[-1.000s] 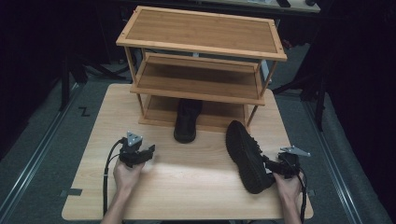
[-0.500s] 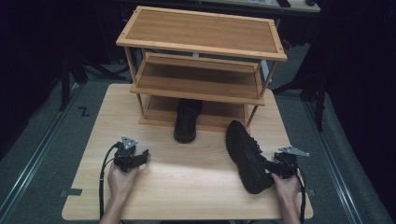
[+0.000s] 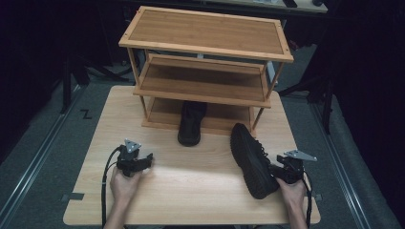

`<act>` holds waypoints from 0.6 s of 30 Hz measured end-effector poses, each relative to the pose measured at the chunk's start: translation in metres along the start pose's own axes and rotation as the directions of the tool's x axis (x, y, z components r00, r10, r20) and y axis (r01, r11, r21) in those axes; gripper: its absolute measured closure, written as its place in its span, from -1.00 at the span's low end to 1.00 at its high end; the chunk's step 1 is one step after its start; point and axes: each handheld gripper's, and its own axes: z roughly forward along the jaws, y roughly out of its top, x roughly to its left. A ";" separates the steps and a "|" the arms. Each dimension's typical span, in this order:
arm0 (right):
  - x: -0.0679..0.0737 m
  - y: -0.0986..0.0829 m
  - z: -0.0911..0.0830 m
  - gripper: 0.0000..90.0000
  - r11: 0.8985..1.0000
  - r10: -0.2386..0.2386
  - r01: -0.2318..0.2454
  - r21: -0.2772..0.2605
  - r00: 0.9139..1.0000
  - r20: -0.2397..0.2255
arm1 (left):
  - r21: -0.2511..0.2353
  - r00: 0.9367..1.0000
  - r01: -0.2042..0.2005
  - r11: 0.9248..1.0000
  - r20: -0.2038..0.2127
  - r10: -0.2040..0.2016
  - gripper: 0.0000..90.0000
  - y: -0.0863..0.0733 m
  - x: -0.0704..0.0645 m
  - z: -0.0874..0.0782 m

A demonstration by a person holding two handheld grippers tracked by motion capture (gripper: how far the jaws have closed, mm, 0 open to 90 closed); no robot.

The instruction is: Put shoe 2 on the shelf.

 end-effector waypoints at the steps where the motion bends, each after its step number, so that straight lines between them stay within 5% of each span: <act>1: 0.000 0.000 0.000 -0.26 1.000 0.000 0.000 0.000 1.000 0.000 | 0.000 1.000 0.000 1.000 0.000 0.000 -0.28 0.000 0.000 0.000; 18: 0.014 0.003 -0.007 -0.19 1.000 -0.025 0.025 -0.015 0.999 -0.024 | 0.010 0.998 0.040 0.999 -0.045 -0.039 -0.41 0.000 0.003 0.000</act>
